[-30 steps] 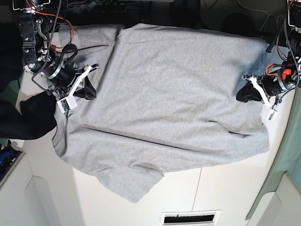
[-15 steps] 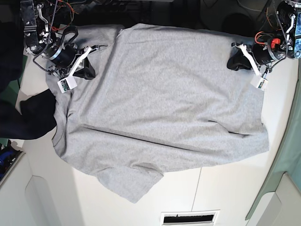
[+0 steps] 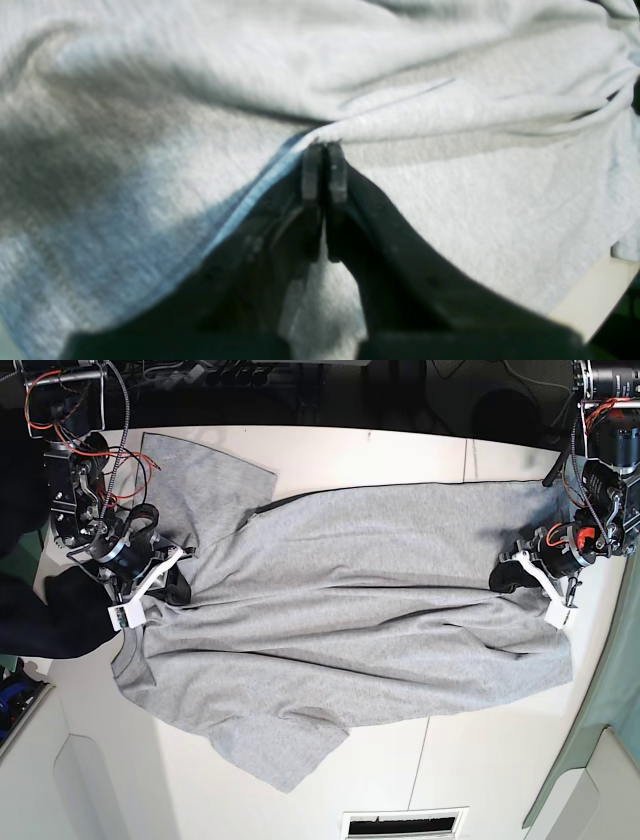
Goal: Layout the t-shirt on the table in an organized manner, then fold the t-shirt properly
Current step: 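Grasp the shirt edge with both grippers and pull it apart lengthwise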
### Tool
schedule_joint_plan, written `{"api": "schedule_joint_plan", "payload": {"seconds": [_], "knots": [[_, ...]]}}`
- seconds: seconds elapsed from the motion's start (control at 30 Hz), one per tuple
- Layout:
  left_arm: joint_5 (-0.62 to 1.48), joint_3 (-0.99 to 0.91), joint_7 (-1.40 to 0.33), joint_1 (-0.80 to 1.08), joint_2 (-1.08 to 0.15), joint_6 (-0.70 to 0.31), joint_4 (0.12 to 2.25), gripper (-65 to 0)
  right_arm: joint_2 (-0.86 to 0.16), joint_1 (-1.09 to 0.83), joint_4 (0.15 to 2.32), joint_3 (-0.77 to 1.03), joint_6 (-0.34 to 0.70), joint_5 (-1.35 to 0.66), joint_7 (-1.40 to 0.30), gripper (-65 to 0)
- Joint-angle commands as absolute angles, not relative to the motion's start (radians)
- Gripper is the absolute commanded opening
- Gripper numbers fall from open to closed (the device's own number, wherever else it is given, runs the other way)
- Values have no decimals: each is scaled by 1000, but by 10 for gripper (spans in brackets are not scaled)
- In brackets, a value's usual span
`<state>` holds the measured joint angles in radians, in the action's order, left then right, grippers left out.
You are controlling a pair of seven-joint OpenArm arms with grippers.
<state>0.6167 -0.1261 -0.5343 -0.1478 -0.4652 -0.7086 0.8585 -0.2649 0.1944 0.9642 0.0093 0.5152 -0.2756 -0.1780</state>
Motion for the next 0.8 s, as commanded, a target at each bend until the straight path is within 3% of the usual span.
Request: {"api": "schedule_joint_plan", "payload": {"seconds": [0.0, 0.17, 0.27, 0.43, 0.5, 0.77], "knots": [[579, -118, -549, -178, -480, -685, 854, -630, -262, 224, 967, 11, 501, -258, -198, -650], [567, -90, -551, -208, -485, -698, 851, -630, -236, 260, 977, 11, 502, -258, -197, -650], [662, -90, -583, -206, -508, -698, 868, -627, -236, 247, 1031, 20, 502, -263, -198, -650], [885, -90, -691, -127, -597, -698, 995, -470, -236, 138, 1249, 104, 506, -311, -255, -650], [941, -91, -732, -72, -635, -698, 1071, -434, -236, 75, 1351, 155, 506, -352, -312, -650], [984, -242, -736, 138, -668, -698, 1245, -434, -235, -162, 1574, 398, 506, -525, -435, -650]]}}
